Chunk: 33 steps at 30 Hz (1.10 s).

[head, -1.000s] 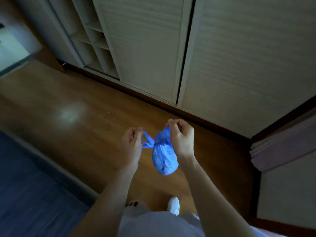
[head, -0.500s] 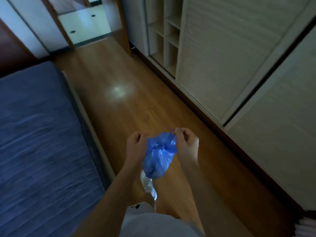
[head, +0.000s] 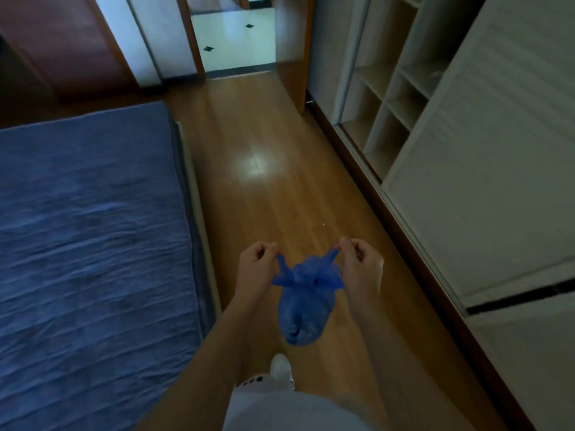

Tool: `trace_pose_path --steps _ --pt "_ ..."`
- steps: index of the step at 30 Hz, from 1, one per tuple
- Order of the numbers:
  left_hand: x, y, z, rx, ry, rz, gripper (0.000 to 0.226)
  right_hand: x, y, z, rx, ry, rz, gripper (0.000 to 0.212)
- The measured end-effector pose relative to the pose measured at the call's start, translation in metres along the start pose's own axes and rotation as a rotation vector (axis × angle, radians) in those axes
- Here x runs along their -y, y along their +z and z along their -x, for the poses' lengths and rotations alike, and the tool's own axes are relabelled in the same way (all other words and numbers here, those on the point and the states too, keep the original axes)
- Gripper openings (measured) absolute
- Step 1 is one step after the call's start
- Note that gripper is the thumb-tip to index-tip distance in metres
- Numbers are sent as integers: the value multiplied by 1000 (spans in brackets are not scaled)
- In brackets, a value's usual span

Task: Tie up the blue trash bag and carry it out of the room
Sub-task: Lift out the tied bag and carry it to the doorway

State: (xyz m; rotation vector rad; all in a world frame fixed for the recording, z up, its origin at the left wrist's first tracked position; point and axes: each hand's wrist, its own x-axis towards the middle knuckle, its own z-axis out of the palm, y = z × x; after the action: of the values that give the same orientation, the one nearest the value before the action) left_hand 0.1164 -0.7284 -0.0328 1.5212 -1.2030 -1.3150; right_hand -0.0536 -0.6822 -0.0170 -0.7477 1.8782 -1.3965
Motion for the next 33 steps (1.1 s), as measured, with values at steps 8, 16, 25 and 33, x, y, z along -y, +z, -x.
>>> trace_pose_path --steps 8,16,25,33 --pt "-13 -28 -103 -26 -82 97 27 35 72 -68 88 -61 24 24" --pt "-34 -35 -182 -119 -37 125 31 54 145 -148 223 -85 38 22" --pt "-74 -23 -321 -267 -106 66 33 91 233 -290 385 -47 -32 27" --pt "-111 -8 -423 -377 -151 59 32 123 296 -399 442 -47 -19 25"
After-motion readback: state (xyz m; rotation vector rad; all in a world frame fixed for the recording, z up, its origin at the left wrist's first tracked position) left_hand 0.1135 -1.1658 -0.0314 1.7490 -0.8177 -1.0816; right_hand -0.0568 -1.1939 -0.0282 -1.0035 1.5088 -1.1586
